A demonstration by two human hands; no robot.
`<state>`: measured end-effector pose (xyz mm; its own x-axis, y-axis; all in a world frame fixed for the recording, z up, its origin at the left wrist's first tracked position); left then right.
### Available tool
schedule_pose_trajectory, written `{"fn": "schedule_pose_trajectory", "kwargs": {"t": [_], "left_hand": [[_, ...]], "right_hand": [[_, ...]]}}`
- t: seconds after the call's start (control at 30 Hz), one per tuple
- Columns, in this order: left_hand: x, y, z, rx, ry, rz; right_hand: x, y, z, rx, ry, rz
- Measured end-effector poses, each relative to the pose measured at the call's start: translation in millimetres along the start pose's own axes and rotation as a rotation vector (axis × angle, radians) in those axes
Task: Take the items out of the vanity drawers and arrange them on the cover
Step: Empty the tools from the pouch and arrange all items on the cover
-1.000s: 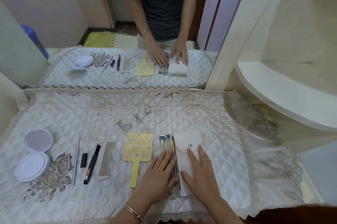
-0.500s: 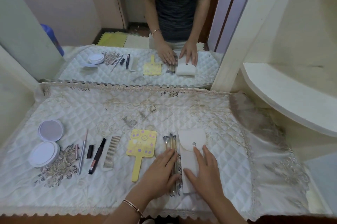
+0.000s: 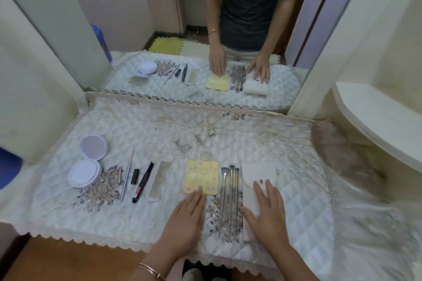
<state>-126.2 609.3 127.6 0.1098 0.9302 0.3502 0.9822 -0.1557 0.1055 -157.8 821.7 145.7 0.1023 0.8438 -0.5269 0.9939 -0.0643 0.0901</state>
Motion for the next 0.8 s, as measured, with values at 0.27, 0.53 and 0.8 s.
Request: {"fn": "schedule_pose_trajectory", "kwargs": {"t": [0.27,0.53,0.8], "left_hand": [[12,3,-6,0.051,-0.068,0.072],[8,-31,-11,-0.082,-0.063,0.015],[13,-28,-7,-0.110,-0.024,-0.016]], "right_hand": [[1,1,2,0.007,0.004,-0.005],[3,2,-1,-0.018,-0.005,0.012],[0,1,-2,-0.017,-0.017,0.019]]}}
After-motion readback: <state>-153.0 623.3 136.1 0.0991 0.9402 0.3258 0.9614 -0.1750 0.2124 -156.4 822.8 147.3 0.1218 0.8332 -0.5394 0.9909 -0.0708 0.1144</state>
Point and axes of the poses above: each hand's wrist, its own y-axis away from the middle knuckle, its own z-axis out of the palm, x = y × z, the point moved 3 cm from there along -y, towards the middle knuckle, and after that the axes turned 7 degrees about x, right-handed, at the moved point
